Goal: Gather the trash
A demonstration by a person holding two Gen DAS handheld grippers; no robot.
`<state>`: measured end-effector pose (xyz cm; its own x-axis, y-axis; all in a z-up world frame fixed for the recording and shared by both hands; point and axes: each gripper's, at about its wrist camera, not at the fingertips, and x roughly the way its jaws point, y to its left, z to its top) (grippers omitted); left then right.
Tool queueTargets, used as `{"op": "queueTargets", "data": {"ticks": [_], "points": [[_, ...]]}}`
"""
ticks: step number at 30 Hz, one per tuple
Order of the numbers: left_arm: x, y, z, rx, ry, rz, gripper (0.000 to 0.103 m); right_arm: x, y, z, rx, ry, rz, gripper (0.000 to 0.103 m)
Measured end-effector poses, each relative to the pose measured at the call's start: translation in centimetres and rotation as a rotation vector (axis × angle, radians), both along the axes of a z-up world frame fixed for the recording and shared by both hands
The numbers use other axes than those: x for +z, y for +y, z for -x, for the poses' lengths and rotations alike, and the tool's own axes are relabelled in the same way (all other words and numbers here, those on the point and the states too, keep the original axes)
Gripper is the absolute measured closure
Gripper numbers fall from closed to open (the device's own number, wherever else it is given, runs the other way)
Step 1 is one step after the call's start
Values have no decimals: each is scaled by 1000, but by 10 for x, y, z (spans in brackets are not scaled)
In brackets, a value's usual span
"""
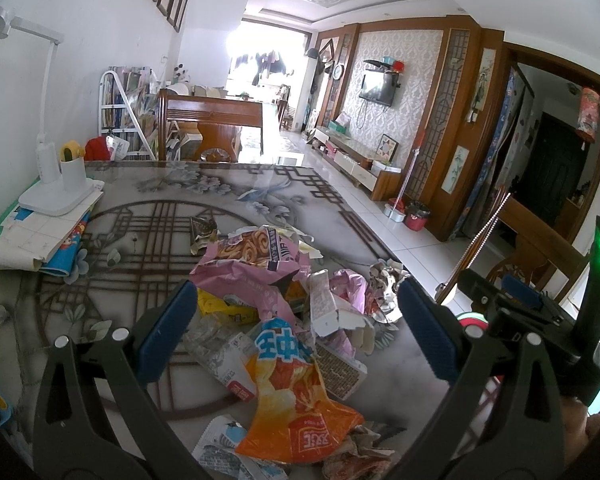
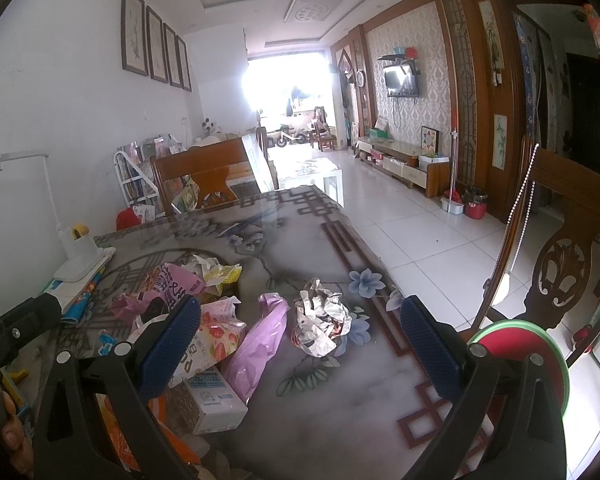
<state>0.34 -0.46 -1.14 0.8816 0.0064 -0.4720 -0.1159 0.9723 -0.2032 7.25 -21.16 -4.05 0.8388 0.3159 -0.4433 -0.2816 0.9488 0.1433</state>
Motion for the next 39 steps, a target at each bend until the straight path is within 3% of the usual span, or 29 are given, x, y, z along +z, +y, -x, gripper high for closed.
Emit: {"op": "queueTargets", "data": {"ticks": [11,19,27,31,33,36,37,39], "points": [[-3,0,2,17,1,-11,5,0,0,-1,0,4,0,7],[-5,20,9,46,30,28,5,-2,1,0,6,11,6,7],[-21,18,3,-67,187,65,6,-12,-8,3,7,50,-36,7],[-47,-3,-11,-121,343,23,21,-8,-12,0,6,68,-53,7],[-61,-8,-17,-128,405,22,23,-6,-14,-2,15,75,-58,7],[-68,-6,-21,-135,442,60,37,-5,-13,-5,43,98,-57,7],[-70,-5,-21,-139,448,79,48,-4,-12,-6,52,107,-54,7],[-73,1,-22,-145,444,116,53,-6,-10,-8,78,131,-55,7]]}}
